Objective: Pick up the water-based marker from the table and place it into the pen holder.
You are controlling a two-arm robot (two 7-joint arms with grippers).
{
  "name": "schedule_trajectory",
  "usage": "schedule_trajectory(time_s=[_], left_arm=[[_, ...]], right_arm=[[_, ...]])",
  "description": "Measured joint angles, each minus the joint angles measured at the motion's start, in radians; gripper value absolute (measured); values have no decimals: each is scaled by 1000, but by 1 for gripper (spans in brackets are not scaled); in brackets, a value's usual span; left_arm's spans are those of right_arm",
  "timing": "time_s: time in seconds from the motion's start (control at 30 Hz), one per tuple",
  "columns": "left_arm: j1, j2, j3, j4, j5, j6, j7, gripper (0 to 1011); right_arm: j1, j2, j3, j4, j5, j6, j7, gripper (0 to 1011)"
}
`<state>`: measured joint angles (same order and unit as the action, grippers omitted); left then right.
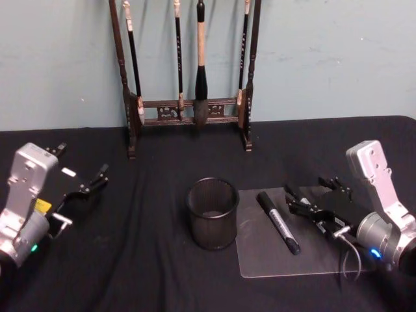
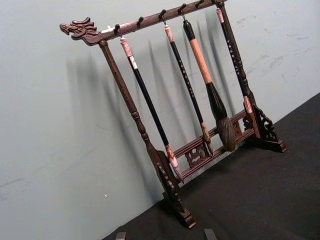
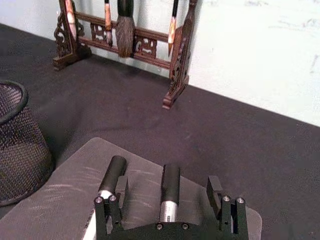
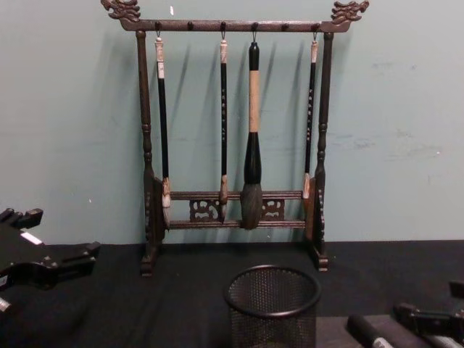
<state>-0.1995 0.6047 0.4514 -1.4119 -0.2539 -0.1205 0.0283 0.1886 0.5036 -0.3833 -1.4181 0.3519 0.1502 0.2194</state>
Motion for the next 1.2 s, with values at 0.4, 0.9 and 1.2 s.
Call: schedule_trajectory(time_s=[0.4,0.9,1.2], left_arm=[[0,0,0,0,0,0,0,1009],[0,0,0,0,0,0,0,1009],[0,0,0,0,0,0,0,1009]], right_arm=[[3,-25,23,33,-11,28,28,1002],[1,-52,50,58,-31,36,59,1002],[0,-65,58,70,-58,35,74,1003]])
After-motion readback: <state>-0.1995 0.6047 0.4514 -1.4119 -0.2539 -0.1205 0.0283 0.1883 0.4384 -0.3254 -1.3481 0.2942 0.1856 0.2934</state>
